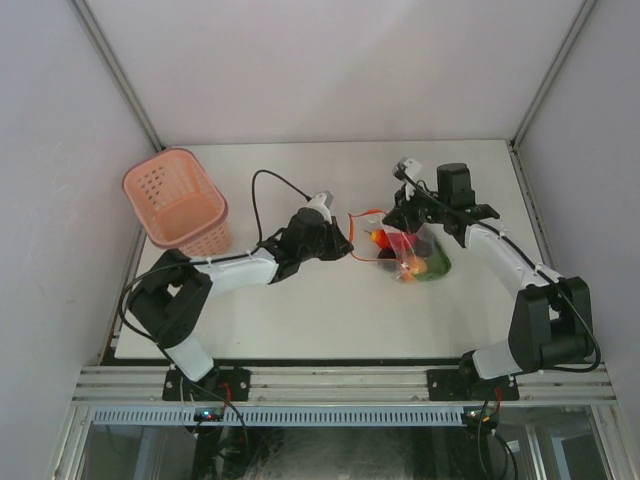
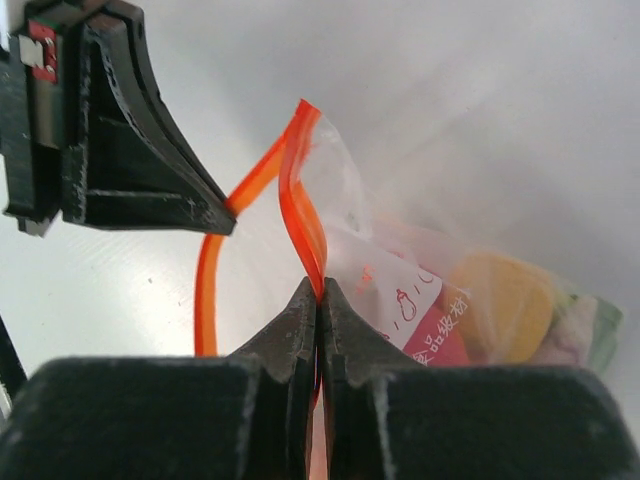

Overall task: Open the zip-top bag and remove the fake food
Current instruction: Open the zipper of the food storage bag at the center of the board, then pick up the fake fruit from the zipper food storage bag.

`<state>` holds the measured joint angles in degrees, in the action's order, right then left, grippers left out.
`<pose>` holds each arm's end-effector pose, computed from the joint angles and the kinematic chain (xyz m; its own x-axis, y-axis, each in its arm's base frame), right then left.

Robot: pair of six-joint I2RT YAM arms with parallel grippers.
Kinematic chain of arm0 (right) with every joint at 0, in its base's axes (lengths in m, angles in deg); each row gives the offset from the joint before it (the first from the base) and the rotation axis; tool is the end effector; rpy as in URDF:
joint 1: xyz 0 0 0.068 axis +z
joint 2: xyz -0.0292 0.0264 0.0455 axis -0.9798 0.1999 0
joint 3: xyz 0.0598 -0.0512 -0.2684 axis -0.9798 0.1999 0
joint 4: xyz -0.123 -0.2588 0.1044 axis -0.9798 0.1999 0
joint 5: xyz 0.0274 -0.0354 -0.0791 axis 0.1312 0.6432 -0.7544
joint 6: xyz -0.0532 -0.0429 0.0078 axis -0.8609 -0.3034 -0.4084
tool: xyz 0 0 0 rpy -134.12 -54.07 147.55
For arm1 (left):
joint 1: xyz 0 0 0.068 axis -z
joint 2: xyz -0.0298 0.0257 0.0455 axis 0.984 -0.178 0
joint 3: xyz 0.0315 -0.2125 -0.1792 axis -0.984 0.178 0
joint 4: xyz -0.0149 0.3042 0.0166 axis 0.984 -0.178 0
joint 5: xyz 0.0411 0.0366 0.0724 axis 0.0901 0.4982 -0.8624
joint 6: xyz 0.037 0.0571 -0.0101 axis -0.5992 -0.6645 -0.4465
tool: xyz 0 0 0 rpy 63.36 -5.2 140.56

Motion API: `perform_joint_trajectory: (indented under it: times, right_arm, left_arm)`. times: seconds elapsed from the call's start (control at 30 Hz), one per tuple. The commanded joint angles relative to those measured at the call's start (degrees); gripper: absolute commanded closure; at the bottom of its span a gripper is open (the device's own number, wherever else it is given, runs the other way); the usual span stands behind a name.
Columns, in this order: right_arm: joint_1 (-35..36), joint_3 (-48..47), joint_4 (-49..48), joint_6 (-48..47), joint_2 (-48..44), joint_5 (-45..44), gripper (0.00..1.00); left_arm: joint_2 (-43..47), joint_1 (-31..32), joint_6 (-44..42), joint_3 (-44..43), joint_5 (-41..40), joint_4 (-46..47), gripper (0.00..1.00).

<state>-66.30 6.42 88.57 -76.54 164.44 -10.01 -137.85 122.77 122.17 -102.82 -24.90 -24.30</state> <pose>0.3507 0.1133 0.2516 -0.4172 -0.2855 -0.8628 -0.7986 0.5683 0.1981 0.3023 -0.2865 0.1636 -0.7416 -0.2185 -0.6342 0.2987 0.7389 -0.6040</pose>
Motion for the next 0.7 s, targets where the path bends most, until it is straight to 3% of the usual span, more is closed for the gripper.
perform_joint_trajectory:
  times: [0.0, 0.33, 0.43, 0.53, 0.67]
  right_arm:
    - [-0.1, -2.4, 0.7, -2.6, -0.4, -3.0, 1.0]
    - [-0.5, -1.3, -0.5, -1.5, -4.6, 10.5, 1.0]
    - [0.0, -0.9, -1.0, -1.6, -5.3, 12.0, 1.0]
    - [0.2, -0.8, -0.8, -1.9, -4.5, 12.2, 1.0]
    - [0.3, -0.8, -0.7, -2.1, -4.1, 12.3, 1.0]
  left_arm:
    - [4.2, -2.1, -2.7, 0.7, 1.1, -7.3, 0.97]
    - [2.2, -5.6, -6.6, -0.8, 0.7, -17.3, 0.93]
    - [4.2, -5.8, -7.0, 0.2, 1.3, -15.8, 0.85]
    - [9.5, -6.1, -7.1, 3.3, 1.7, -12.0, 0.71]
    - [17.1, -6.5, -7.5, 9.0, 3.2, -2.9, 0.59]
